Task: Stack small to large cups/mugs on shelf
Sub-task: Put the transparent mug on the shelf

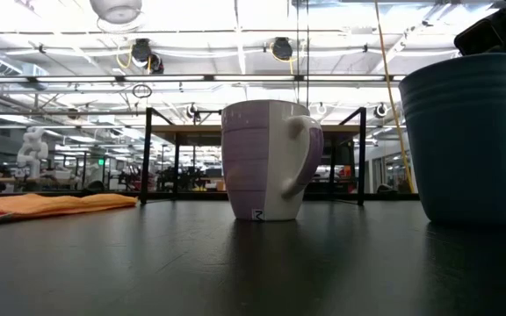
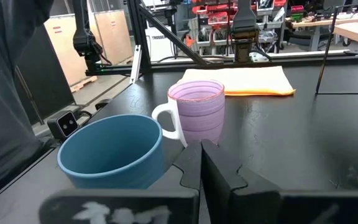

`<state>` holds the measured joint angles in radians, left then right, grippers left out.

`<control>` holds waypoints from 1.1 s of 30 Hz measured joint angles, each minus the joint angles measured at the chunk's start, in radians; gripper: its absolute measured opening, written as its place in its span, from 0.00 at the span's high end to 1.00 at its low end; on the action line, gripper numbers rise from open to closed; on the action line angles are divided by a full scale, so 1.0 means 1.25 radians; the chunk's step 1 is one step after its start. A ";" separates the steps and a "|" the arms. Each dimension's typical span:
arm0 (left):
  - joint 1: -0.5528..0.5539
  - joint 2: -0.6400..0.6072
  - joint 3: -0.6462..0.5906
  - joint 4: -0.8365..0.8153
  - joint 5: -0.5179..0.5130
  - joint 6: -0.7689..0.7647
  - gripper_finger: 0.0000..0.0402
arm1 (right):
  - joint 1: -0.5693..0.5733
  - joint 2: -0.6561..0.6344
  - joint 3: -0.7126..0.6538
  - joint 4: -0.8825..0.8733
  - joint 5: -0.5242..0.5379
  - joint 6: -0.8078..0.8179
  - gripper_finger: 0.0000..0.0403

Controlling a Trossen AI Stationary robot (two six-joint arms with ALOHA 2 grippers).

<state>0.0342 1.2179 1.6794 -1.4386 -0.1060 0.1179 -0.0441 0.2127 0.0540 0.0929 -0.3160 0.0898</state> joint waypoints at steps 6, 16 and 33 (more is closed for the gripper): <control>0.005 -0.029 0.000 -0.064 -0.041 -0.049 1.00 | 0.000 0.000 0.000 0.000 0.000 0.002 1.00; 0.005 -0.039 -0.016 -0.106 -0.032 -0.119 1.00 | 0.000 0.000 0.000 0.000 0.000 0.002 1.00; 0.016 -0.251 -0.237 -0.083 -0.026 -0.222 1.00 | 0.000 0.000 0.000 -0.006 0.000 0.002 1.00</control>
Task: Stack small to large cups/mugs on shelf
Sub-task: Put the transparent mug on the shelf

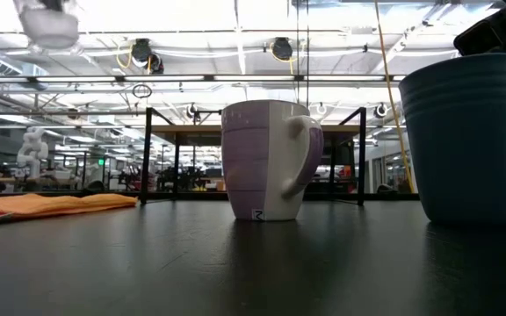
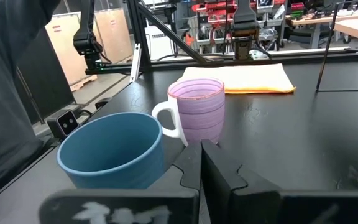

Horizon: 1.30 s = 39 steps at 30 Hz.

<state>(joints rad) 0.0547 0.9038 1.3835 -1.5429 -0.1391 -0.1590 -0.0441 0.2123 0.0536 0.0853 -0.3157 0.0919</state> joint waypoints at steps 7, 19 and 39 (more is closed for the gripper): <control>-0.001 -0.098 -0.150 0.091 0.028 -0.010 1.00 | 0.000 0.000 0.000 0.000 0.000 -0.005 1.00; -0.001 -0.117 -0.248 0.128 0.049 0.001 1.00 | 0.000 0.000 0.000 0.001 0.000 0.000 1.00; -0.001 -0.228 -0.251 0.200 0.001 -0.006 1.00 | 0.000 0.000 0.000 0.000 0.000 0.001 1.00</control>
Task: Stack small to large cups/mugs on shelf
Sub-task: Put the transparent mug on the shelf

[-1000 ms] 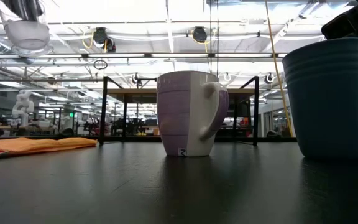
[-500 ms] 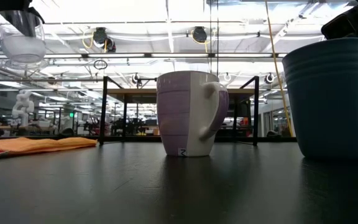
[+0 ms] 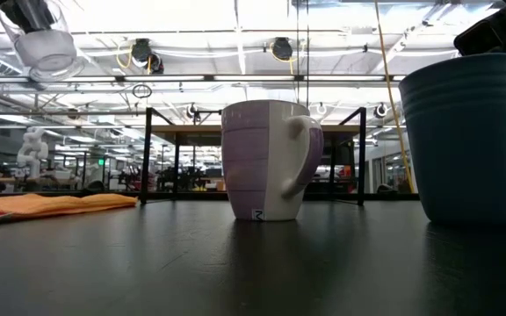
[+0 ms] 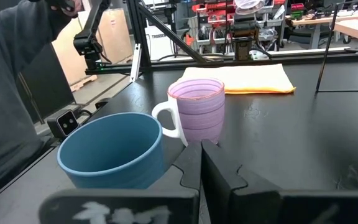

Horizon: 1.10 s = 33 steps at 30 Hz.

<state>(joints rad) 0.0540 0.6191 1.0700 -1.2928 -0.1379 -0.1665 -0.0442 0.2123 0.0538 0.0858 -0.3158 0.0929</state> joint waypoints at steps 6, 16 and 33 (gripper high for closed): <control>0.000 -0.047 -0.085 0.123 0.022 0.049 1.00 | 0.000 0.000 0.000 0.000 0.000 0.000 1.00; 0.000 -0.107 -0.173 0.356 0.129 0.170 1.00 | 0.000 0.000 0.000 0.000 0.000 0.000 1.00; 0.032 -0.109 -0.227 0.363 0.113 0.211 1.00 | 0.000 0.000 0.000 0.008 0.000 0.000 1.00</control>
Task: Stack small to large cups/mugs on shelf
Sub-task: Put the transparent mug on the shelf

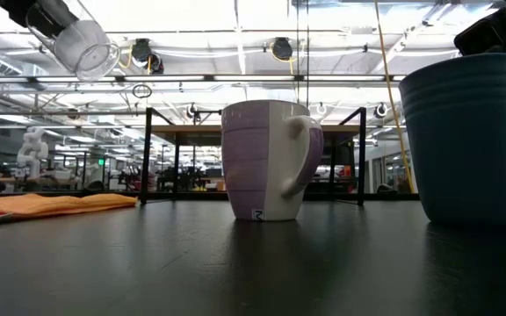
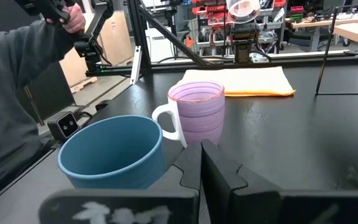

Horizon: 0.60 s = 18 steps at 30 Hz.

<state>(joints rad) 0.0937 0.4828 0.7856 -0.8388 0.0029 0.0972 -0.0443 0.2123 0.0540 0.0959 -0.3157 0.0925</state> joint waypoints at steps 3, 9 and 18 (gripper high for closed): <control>0.007 0.000 0.000 0.006 -0.005 0.006 1.00 | 0.000 0.000 0.000 0.000 0.000 0.000 1.00; 0.021 0.010 0.000 0.090 -0.043 0.046 1.00 | 0.000 0.000 0.000 0.001 0.000 -0.005 1.00; 0.069 0.065 0.001 0.192 -0.114 0.108 1.00 | 0.000 0.000 0.000 0.004 0.000 -0.008 1.00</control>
<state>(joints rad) 0.1795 0.5634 0.7871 -0.5987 -0.1394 0.2320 -0.0442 0.2125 0.0540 0.1009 -0.3157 0.0822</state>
